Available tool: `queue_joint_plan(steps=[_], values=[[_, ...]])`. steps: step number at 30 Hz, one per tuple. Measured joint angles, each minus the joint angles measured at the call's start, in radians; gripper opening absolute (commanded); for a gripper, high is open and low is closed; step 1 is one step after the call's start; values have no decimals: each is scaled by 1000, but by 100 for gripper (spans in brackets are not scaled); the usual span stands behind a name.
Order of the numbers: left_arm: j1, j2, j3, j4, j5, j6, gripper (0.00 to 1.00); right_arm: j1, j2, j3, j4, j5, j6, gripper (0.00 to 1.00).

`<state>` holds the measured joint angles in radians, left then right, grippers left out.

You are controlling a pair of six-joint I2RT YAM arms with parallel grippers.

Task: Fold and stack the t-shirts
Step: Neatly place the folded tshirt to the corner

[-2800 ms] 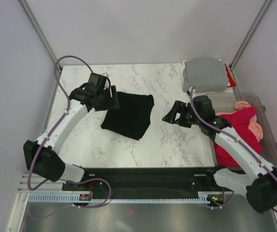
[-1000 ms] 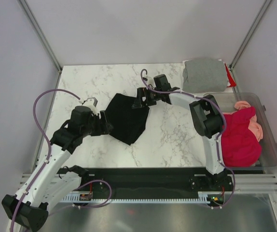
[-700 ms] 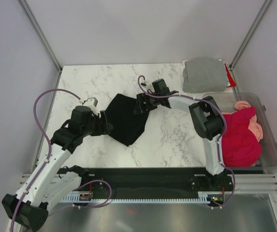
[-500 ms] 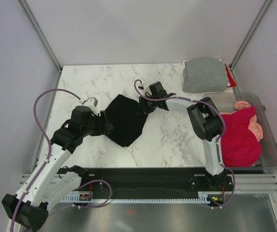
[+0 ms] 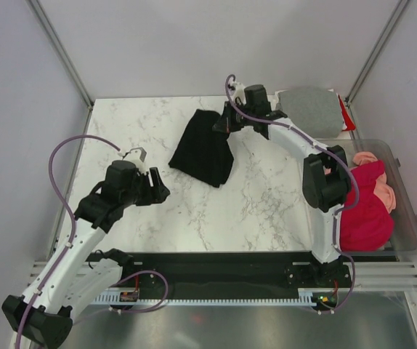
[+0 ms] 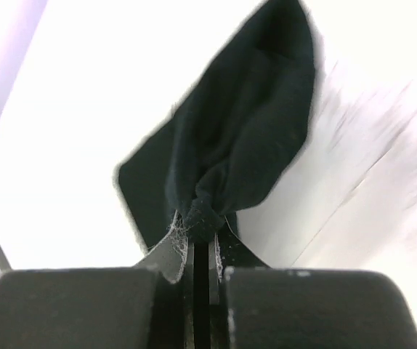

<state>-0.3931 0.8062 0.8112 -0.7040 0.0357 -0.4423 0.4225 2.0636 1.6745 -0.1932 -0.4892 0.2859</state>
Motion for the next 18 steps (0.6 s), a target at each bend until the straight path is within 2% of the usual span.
queue_joint_plan(steps=[9,18], values=[[0,-164,-1,1,10,0,71,-109,82,416,-117,79,-25,0],[0,-111,-12,3,19,0,70,-218,235,654,-222,132,-18,0]])
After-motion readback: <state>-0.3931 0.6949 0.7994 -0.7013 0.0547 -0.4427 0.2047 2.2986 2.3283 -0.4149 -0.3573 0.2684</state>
